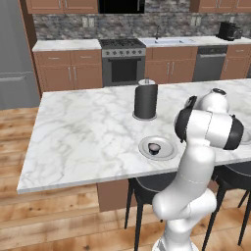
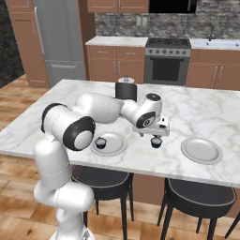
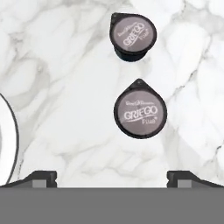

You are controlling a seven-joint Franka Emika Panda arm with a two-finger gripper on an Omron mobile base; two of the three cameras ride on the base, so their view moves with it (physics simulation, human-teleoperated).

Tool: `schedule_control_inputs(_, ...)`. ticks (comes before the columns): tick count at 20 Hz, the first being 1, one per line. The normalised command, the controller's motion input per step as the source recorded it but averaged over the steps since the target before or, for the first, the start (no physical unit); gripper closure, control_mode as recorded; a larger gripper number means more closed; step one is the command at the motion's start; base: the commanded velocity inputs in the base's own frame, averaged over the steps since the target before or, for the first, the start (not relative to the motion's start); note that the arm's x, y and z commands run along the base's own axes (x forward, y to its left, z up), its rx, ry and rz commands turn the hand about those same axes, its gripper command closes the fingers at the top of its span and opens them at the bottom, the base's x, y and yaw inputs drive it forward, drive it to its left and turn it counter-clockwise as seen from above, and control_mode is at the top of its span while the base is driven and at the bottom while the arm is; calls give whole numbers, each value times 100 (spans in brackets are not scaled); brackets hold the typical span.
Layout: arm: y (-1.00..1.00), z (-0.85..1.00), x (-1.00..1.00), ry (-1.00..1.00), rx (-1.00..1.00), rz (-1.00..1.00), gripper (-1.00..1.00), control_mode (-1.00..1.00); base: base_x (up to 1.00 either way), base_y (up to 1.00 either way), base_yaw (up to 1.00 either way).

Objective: Place two yogurt containers on each plate.

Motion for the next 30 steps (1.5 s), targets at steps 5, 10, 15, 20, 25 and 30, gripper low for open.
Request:
schedule_control_inputs(5,-15,-24,14,3,0,0,-100,-100,0,0,0)
schedule_control_inputs(10,-20,-25,13,1,0,0,-100,-100,0,0,0)
schedule_control_inputs(15,-12,-16,13,0,0,0,-100,-100,0,0,0)
schedule_control_inputs(20,0,-24,22,0,0,0,-100,-100,0,0,0)
schedule_control_inputs(25,0,-22,25,0,0,0,-100,-100,0,0,0)
schedule_control_inputs(30,-3,-9,14,0,0,0,-100,-100,0,0,0)
